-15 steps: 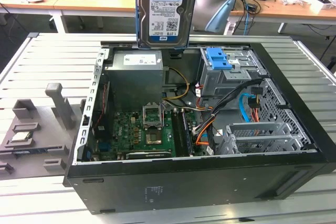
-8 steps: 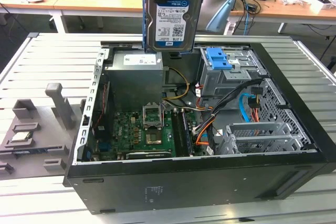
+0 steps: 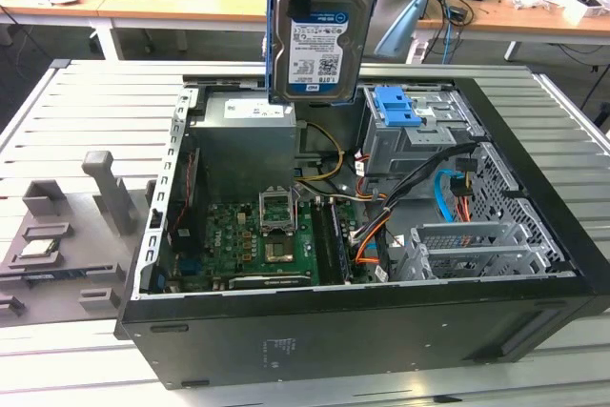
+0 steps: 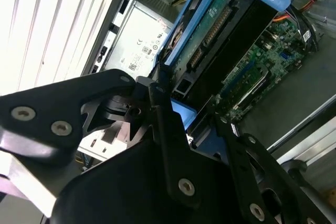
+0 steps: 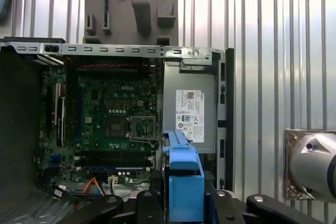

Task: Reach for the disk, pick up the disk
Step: 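Pick up the disk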

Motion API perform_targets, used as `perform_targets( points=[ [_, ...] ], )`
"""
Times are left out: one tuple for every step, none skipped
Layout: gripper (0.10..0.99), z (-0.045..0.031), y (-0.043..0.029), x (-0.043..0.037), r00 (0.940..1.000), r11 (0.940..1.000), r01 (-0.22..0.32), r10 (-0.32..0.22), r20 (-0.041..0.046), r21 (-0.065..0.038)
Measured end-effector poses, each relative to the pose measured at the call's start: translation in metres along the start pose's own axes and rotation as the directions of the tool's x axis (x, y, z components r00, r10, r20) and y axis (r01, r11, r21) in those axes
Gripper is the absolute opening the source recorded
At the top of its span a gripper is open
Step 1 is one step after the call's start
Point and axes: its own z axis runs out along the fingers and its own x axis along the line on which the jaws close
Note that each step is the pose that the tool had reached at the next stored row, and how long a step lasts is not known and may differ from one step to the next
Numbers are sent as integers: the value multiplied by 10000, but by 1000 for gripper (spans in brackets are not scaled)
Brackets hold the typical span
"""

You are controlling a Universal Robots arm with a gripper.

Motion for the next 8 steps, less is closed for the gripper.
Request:
perform_targets(
  points=[
    [369, 13, -8, 0, 10000, 10000, 0, 0, 0, 0],
    [369, 47, -25, 1, 10000, 10000, 0, 0, -1, 0],
    [369, 61, -36, 2, 10000, 10000, 0, 0, -2, 0],
    [369, 66, -54, 2, 10000, 10000, -1, 1, -11, -1],
    [369, 66, -66, 3, 10000, 10000, -1, 1, -14, -1],
    [369, 66, -74, 3, 10000, 10000, 0, 0, -17, -1],
    [369, 66, -78, 3, 10000, 10000, 0, 0, -17, -2],
    [369, 66, -79, 3, 10000, 10000, -1, 1, -17, -1]
  ],
)
